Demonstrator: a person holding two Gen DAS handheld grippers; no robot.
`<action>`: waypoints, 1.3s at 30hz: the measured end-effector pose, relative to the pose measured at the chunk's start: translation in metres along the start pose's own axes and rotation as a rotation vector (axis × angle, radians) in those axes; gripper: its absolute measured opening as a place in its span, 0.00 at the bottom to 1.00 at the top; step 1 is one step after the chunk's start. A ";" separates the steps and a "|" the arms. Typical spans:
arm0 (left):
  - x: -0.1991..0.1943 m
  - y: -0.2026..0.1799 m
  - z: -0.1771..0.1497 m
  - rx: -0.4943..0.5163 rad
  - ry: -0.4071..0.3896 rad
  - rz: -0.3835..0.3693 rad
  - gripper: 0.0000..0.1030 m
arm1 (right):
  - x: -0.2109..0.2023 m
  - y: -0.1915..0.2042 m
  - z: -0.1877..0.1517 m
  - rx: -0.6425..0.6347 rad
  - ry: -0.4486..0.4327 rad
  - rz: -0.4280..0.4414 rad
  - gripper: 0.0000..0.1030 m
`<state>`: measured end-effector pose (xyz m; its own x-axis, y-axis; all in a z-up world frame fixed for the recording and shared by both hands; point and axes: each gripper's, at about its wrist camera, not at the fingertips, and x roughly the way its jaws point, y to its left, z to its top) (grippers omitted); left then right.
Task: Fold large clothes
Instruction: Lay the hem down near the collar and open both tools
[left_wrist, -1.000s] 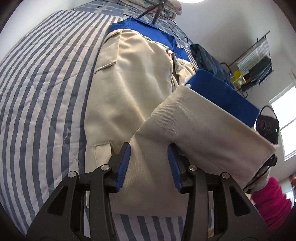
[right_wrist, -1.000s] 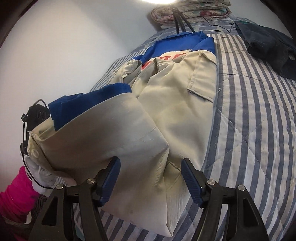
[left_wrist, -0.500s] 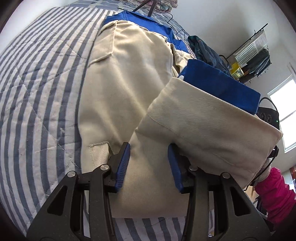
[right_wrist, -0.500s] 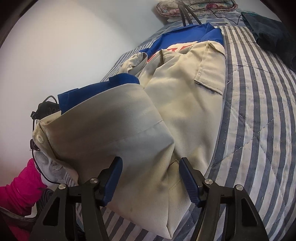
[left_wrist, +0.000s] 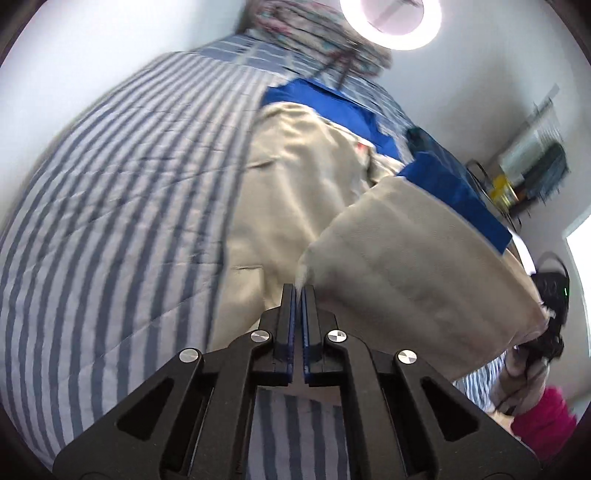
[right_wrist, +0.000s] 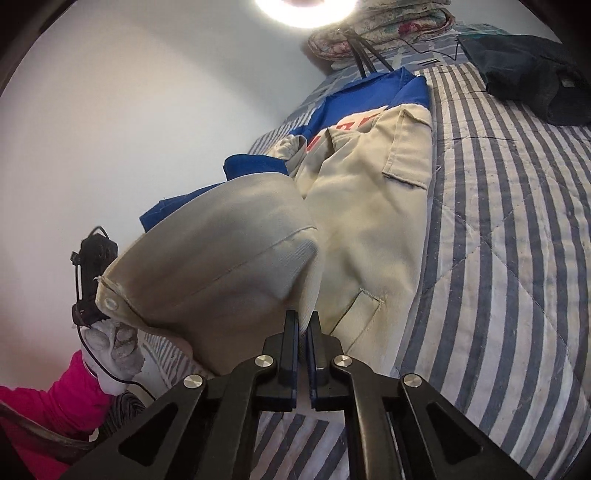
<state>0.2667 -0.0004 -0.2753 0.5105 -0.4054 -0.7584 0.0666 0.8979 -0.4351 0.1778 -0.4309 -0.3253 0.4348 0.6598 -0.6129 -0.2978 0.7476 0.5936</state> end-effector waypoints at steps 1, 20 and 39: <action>0.006 0.006 -0.001 -0.016 0.010 0.033 0.01 | -0.002 -0.005 -0.003 0.025 -0.009 -0.006 0.01; 0.007 -0.019 0.025 0.111 -0.044 0.052 0.06 | -0.019 0.040 0.019 -0.146 -0.113 -0.269 0.32; 0.039 -0.034 0.045 0.175 0.007 0.091 0.10 | 0.040 0.049 0.029 -0.129 0.014 -0.422 0.30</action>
<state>0.3226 -0.0386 -0.2684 0.5149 -0.3222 -0.7944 0.1695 0.9466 -0.2741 0.2050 -0.3700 -0.3052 0.5301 0.2952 -0.7949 -0.2010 0.9545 0.2204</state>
